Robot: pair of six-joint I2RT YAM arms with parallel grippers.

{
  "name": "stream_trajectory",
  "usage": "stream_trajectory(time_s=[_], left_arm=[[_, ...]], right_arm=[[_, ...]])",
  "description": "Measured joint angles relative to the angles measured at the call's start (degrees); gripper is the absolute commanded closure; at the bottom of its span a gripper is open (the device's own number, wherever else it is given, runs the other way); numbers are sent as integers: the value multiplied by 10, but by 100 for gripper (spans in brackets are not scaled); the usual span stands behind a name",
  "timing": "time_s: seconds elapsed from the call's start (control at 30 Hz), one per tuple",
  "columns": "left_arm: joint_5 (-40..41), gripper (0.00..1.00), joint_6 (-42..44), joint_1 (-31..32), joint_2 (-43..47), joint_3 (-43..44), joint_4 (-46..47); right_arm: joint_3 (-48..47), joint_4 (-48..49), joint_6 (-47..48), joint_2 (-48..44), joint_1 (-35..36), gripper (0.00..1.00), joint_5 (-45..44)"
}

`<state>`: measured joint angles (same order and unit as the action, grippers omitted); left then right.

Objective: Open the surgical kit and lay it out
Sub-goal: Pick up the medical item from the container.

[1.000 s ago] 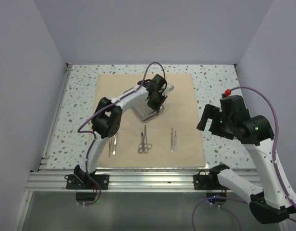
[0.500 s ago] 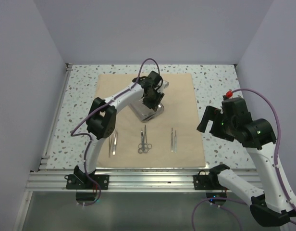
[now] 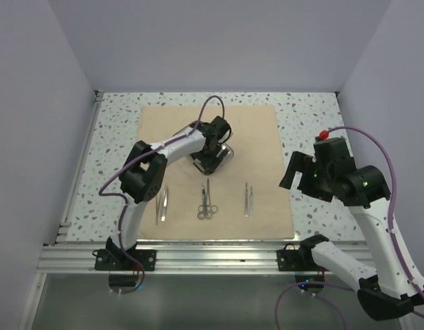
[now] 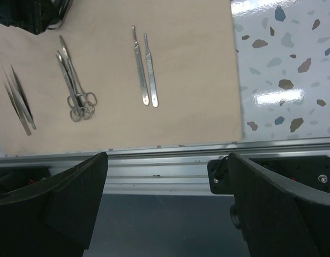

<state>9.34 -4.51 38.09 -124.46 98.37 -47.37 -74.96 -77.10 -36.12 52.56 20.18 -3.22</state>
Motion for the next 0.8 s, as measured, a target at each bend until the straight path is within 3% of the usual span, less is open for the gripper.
stream_trajectory(time_s=[0.07, 0.37, 0.47, 0.53, 0.63, 0.8], left_arm=[[14, 22, 6, 3, -1, -3, 5], [-19, 60, 12, 3, -11, -6, 24], [-46, 82, 11, 3, -9, -16, 48], [-59, 91, 12, 4, -5, -25, 59], [-71, 99, 13, 6, -4, -32, 78], [-90, 100, 16, 2, 4, -46, 99]], right_arm=[[2, 0, -1, 5, 0, 2, 0], [2, 4, -6, 22, 0, 3, 0], [2, 4, -8, 26, 0, 3, 0], [2, 4, -9, 30, 0, 2, 0], [2, 5, -10, 33, 0, 3, 0], [3, 7, -14, 37, 0, 3, 0]])
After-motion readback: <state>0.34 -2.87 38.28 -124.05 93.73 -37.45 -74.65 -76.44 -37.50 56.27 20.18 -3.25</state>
